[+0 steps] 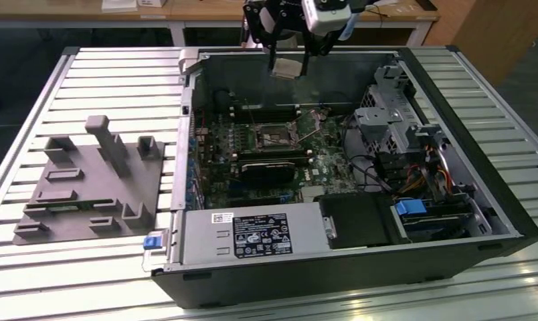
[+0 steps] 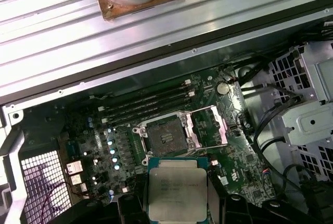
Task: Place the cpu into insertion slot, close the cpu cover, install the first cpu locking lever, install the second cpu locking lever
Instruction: 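Place the cpu into insertion slot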
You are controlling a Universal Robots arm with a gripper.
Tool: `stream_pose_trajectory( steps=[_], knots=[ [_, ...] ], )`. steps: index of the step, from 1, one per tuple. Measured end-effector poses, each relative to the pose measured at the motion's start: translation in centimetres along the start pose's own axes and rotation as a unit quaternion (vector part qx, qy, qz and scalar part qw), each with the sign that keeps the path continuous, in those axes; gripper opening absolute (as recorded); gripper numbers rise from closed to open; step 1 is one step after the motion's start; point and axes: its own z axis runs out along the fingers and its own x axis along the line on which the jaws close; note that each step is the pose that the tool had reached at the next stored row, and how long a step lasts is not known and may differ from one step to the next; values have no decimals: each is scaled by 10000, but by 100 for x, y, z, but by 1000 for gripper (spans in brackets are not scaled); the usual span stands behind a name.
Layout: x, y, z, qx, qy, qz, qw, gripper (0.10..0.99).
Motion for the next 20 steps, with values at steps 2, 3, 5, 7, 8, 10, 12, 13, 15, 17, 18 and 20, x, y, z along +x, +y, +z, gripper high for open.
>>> stream_pose_trajectory(
  steps=[2, 3, 5, 7, 8, 10, 12, 13, 15, 17, 18, 20],
  knots=[
    [2, -1, 1, 0, -3, 33, 10000, 541],
    [3, -1, 1, -1, -4, 51, 10000, 541],
    [5, -2, 2, -1, -8, 86, 10000, 541],
    [7, -3, 4, -2, -10, 120, 9999, 541],
    [8, -3, 4, -2, -12, 137, 9999, 541],
    [10, -4, 5, -3, -15, 172, 9999, 541],
    [12, -5, 6, -4, -19, 207, 9998, 541],
    [14, -5, 7, -4, -20, 224, 9997, 541],
    [16, -6, 8, -5, -23, 259, 9997, 541],
    [19, -7, 9, -6, -26, 293, 9996, 541],
    [20, -8, 9, -6, -28, 310, 9995, 541],
    [23, -9, 10, -7, -31, 345, 9994, 541]
  ],
)
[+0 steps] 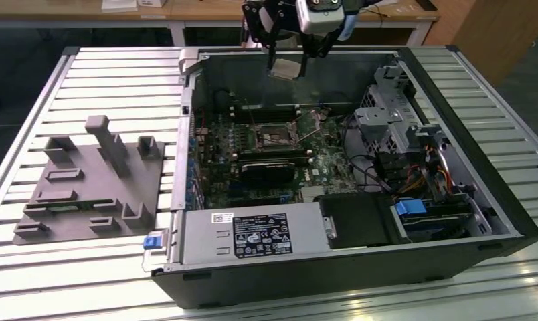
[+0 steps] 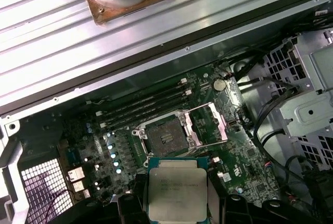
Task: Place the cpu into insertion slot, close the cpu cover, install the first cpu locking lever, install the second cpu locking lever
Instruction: 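Place the cpu into insertion slot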
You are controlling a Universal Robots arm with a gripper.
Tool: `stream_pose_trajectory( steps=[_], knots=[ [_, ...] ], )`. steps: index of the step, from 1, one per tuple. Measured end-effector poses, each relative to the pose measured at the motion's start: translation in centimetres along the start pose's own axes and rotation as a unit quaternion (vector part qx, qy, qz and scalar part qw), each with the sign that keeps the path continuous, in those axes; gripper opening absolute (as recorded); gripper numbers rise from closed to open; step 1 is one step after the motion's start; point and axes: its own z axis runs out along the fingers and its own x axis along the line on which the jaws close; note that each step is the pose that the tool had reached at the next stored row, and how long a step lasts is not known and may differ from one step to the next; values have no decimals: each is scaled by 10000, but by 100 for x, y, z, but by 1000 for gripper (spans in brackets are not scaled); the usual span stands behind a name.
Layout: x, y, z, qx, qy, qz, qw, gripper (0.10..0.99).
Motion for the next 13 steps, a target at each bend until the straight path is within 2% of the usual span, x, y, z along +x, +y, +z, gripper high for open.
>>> stream_pose_trajectory(
  steps=[13],
  knots=[
    [21, -9, 9, -5, -21, 230, 9997, 541]
  ],
)
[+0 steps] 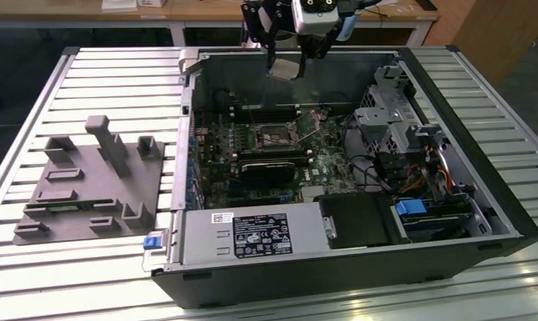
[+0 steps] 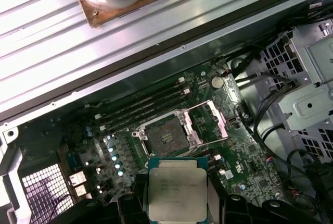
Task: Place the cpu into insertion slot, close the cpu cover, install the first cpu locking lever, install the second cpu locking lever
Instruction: 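Place the cpu into insertion slot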
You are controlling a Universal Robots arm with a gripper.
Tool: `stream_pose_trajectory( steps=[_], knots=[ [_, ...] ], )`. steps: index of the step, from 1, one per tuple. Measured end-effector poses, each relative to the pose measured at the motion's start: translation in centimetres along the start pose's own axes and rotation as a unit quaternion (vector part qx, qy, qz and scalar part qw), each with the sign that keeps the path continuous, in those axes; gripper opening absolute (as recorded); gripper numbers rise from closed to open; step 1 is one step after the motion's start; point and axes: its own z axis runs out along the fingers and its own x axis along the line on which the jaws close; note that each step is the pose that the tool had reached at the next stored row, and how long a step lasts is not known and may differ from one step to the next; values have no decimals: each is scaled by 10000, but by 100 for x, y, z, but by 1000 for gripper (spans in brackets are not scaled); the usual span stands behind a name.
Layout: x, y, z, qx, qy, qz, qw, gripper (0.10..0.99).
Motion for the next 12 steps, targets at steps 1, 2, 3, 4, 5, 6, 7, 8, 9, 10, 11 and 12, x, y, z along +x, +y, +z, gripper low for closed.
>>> stream_pose_trajectory(
  steps=[1, 2, 3, 4, 5, 6, 7, 8, 9, 10, 11, 12],
  knots=[
    [2, -1, 1, 0, -2, 21, 10000, 541],
    [4, -2, 2, -1, -4, 45, 10000, 541],
    [6, -3, 3, -1, -6, 71, 10000, 541],
    [8, -4, 4, -2, -8, 95, 10000, 541],
    [10, -5, 5, -2, -11, 119, 9999, 541],
    [12, -6, 6, -3, -13, 143, 9999, 541],
    [14, -7, 7, -4, -15, 167, 9999, 541],
    [16, -8, 8, -4, -17, 191, 9998, 541],
    [18, -8, 9, -4, -19, 214, 9998, 541],
    [20, -10, 11, -5, -21, 239, 9997, 541],
    [22, -10, 12, -5, -23, 262, 9997, 541],
    [24, -11, 13, -5, -26, 286, 9996, 541]
  ],
)
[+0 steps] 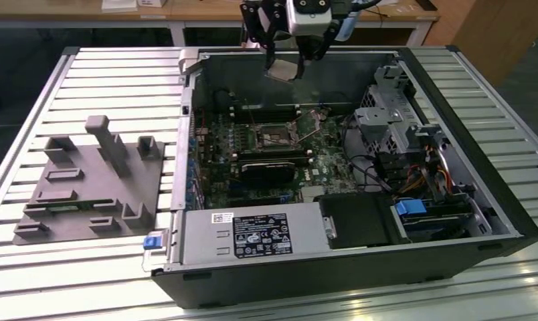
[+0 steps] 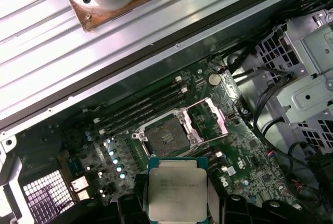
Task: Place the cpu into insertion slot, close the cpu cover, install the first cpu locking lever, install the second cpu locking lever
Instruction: 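Place the cpu into insertion slot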
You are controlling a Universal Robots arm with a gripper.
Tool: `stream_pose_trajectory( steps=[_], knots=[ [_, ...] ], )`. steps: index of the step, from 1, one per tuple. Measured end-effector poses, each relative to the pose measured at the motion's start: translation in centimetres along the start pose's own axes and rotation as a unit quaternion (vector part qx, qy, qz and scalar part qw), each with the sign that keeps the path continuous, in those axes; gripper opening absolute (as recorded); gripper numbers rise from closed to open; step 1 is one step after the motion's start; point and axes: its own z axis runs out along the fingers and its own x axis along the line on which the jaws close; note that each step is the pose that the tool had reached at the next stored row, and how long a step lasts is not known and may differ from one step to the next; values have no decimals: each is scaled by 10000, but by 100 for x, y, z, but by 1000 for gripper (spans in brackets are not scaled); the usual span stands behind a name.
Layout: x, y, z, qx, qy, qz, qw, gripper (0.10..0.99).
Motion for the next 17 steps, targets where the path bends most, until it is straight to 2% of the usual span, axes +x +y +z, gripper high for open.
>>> stream_pose_trajectory(
  steps=[17],
  knots=[
    [38, -20, 18, -8, -36, 404, 9992, 541]
  ],
)
